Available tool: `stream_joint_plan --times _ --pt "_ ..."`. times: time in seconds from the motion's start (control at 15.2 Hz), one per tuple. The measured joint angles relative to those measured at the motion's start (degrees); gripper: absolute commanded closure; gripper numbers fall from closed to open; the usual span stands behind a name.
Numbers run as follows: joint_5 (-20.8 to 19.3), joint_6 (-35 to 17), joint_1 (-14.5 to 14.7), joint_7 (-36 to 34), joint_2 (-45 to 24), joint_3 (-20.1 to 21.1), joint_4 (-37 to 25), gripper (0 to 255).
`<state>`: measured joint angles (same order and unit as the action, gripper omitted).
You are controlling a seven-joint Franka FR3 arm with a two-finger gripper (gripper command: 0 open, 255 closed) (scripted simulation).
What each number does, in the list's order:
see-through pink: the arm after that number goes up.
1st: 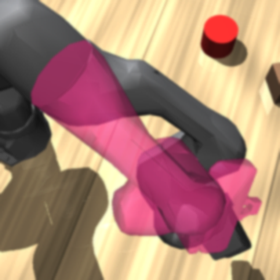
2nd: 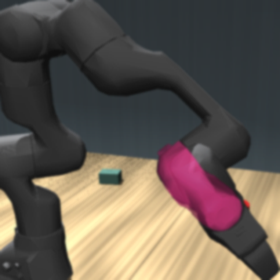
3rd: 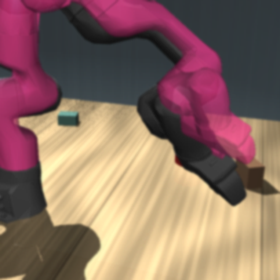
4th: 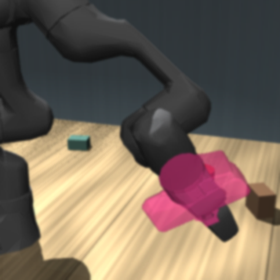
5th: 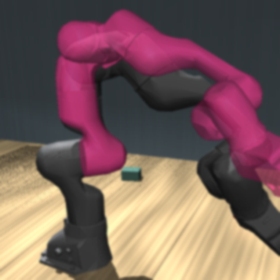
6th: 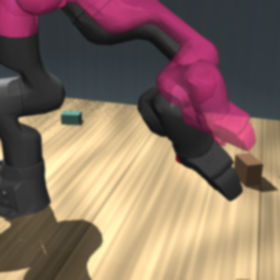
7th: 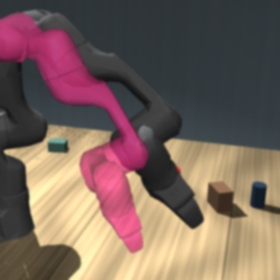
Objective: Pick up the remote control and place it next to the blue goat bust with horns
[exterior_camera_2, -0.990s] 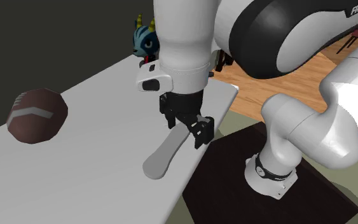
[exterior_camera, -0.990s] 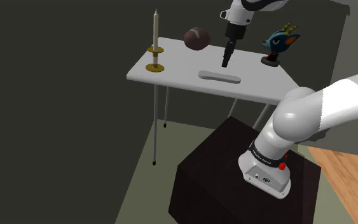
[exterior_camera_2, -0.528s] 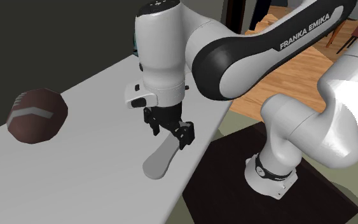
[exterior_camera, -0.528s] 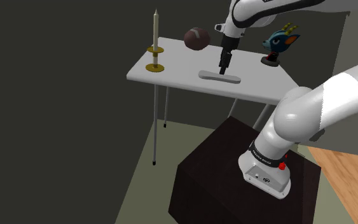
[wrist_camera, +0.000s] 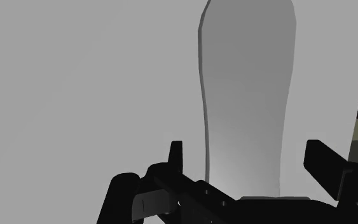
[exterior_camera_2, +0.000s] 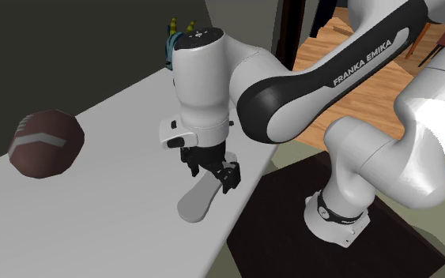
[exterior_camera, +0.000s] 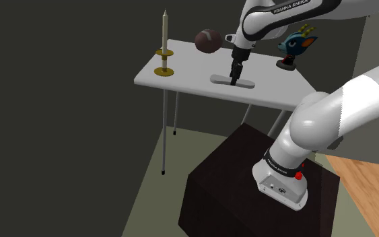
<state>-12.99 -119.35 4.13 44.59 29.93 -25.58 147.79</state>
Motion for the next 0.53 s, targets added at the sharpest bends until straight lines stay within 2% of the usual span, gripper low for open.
stream_joint_plan --times 0.26,0.33,0.53 --pt "-0.1 -0.2 0.0 0.0 0.0 -0.1 0.1 0" --pt "-0.1 -0.2 0.0 0.0 0.0 -0.1 0.1 255" --pt "-0.1 -0.2 0.0 0.0 0.0 -0.1 0.2 255"
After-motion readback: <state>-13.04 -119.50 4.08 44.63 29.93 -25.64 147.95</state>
